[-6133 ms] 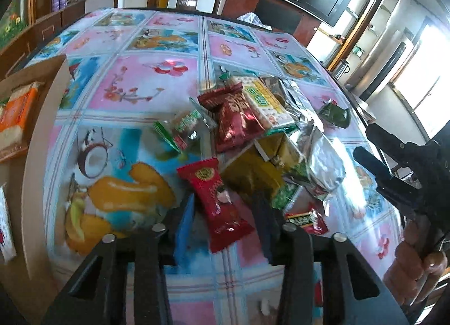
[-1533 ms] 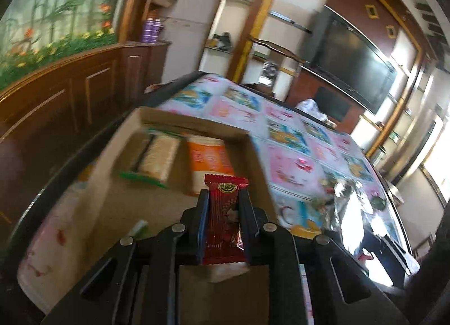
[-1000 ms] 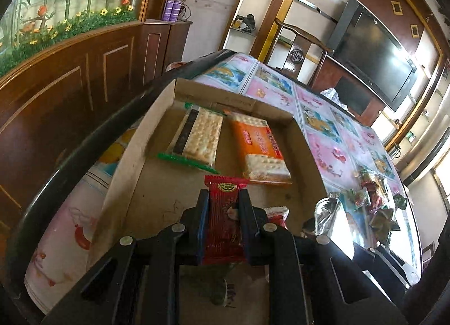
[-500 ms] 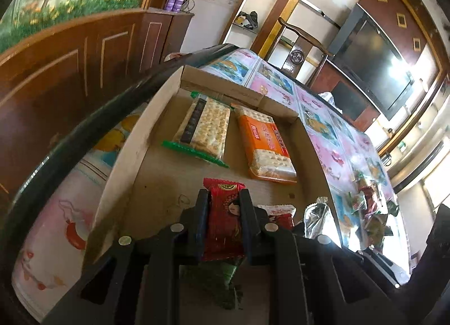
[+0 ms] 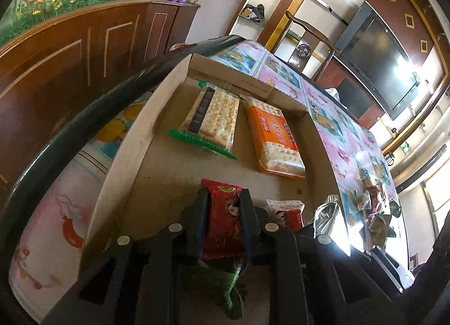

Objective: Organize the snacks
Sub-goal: 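Lower both packs into the box and open both grippers, then grasp the yellow-green snack bag with the right gripper while the left grasps a yellow striped pack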

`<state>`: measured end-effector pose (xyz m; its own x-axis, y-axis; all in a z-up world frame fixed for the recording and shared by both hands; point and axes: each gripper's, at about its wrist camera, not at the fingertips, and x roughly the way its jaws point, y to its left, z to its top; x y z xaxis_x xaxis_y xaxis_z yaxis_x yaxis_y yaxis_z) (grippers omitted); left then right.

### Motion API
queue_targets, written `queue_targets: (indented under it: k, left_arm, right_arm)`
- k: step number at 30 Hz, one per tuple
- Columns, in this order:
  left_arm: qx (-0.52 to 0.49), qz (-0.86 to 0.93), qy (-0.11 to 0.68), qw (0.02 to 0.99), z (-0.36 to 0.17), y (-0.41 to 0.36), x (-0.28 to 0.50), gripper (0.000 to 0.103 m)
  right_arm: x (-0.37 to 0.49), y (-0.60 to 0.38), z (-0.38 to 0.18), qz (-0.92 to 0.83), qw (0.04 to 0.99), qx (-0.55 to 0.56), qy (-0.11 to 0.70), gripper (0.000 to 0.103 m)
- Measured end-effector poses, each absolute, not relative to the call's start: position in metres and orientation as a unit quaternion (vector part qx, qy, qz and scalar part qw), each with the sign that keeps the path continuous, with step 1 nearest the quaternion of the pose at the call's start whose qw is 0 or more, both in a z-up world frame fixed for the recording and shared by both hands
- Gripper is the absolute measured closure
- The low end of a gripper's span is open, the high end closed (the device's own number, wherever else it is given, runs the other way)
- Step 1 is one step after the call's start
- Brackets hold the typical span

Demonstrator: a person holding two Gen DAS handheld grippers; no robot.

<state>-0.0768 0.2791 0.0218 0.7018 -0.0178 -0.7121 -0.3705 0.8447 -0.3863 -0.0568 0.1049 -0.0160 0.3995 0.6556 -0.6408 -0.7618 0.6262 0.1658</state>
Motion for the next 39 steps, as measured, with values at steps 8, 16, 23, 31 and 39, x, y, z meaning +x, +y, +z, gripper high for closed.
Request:
queue_targets:
  k: [8,16,23,31,39]
  left_arm:
    - [-0.247,0.108,0.377,0.886,0.023,0.275,-0.076,0.078]
    - [-0.232,0.114,0.372,0.891,0.031,0.27,-0.08,0.059]
    - [-0.228,0.113,0.356,0.899,0.047,0.265,-0.087,0.055]
    - [-0.208,0.094,0.352,0.908,0.062,0.243,-0.088,0.055]
    - [-0.18,0.056,0.353,0.916,0.077,0.204,-0.084,0.054]
  right_arm:
    - [-0.063,0.103,-0.013,0.425,0.838,-0.083,0.331,0.039]
    - [-0.068,0.097,-0.006,0.429,0.845,-0.083,0.309,0.039]
    - [-0.058,0.08,0.0,0.423,0.851,-0.048,0.309,0.038]
    - [-0.034,0.051,0.003,0.406,0.852,0.016,0.33,0.038]
    - [-0.013,0.0,0.012,0.372,0.865,0.072,0.328,0.038]
